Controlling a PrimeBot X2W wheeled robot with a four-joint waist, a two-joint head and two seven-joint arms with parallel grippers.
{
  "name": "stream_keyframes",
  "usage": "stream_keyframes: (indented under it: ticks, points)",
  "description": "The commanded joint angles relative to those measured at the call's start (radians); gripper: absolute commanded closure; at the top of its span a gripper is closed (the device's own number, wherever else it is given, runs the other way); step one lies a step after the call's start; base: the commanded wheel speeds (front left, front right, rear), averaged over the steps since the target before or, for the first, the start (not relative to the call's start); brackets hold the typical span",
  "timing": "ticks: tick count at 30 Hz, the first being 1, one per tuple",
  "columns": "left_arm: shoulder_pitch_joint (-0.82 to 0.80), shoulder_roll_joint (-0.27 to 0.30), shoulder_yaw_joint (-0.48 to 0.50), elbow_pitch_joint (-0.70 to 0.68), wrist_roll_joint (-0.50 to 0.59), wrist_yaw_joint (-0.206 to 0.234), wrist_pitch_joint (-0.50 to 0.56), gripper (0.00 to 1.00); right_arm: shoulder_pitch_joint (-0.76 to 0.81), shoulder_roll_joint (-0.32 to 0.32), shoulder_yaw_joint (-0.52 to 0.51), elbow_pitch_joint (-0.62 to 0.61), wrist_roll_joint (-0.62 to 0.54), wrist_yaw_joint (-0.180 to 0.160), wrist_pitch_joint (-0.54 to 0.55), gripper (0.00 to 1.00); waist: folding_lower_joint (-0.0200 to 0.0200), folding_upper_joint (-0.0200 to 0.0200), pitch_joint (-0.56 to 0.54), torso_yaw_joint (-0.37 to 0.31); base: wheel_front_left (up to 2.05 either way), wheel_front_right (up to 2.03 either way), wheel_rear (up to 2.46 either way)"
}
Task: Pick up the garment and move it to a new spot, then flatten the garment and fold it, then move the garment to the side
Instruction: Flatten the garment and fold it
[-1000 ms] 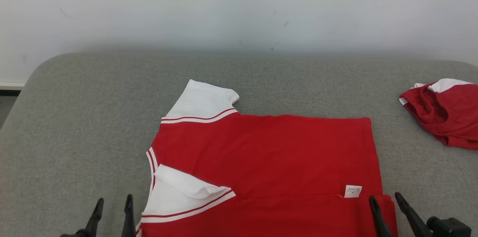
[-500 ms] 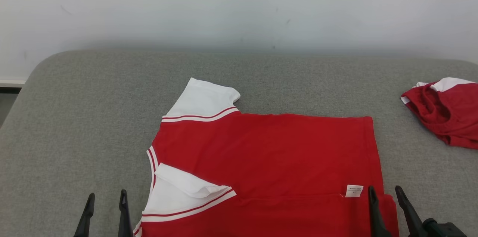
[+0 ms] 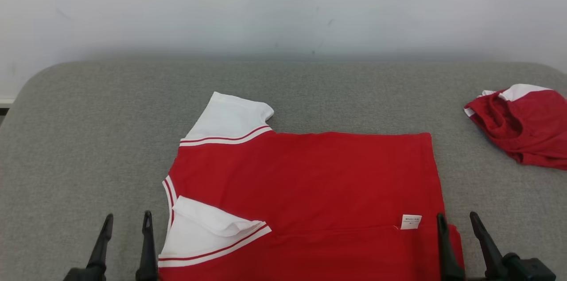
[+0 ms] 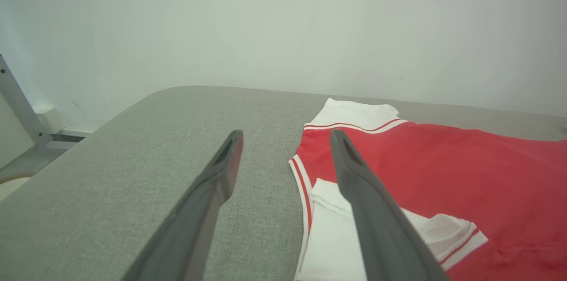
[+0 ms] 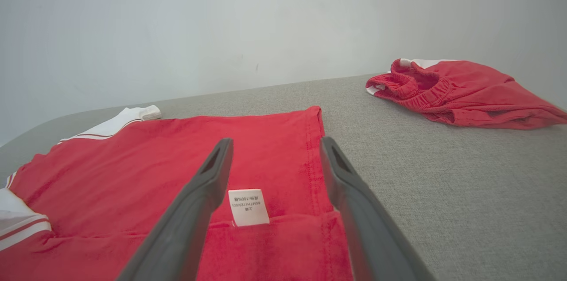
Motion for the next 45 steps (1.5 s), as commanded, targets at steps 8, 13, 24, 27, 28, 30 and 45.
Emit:
stream_keyframes:
  ticks: [8,13,24,27,28,30,45]
  points:
    - [-0.203,0.068,-0.01,0.104,-0.01,-0.022,-0.003,0.0,-0.149,-0.026,0.023,0.043,-0.007,-0.002,0.0,0.0,0.0,0.0,0.075,-0.082,0.0,0.0,0.0]
    - [-0.407,0.165,-0.076,0.204,-0.055,-0.027,0.054,0.0,-0.302,-0.042,0.07,0.123,-0.006,-0.002,0.0,0.0,0.0,0.0,0.151,-0.141,0.0,0.0,0.0]
    - [-0.809,0.342,-0.279,0.397,-0.232,-0.027,0.259,0.0,-0.581,-0.021,0.147,0.22,0.032,-0.002,0.0,0.0,0.0,0.0,0.293,-0.245,0.0,0.0,0.0]
    - [-0.879,0.373,-0.32,0.457,-0.261,-0.027,0.313,0.0,-0.632,-0.018,0.167,0.246,0.043,-0.002,0.0,0.0,0.0,0.0,0.319,-0.265,0.0,0.0,0.0]
    - [-0.9,0.38,-0.332,0.473,-0.27,-0.027,0.326,0.0,-0.642,-0.017,0.174,0.25,0.047,-0.002,0.0,0.0,0.0,0.0,0.327,-0.27,0.0,0.0,0.0]
    - [-0.94,0.392,-0.349,0.519,-0.288,-0.027,0.354,0.0,-0.656,-0.016,0.182,0.258,0.054,-0.002,0.0,0.0,0.0,0.0,0.341,-0.279,0.0,0.0,0.0]
    - [-1.072,0.43,-0.43,0.741,-0.358,-0.027,0.431,0.0,-0.695,-0.023,0.209,0.277,0.075,-0.002,0.0,0.0,0.0,0.0,0.393,-0.31,0.0,0.0,0.0]
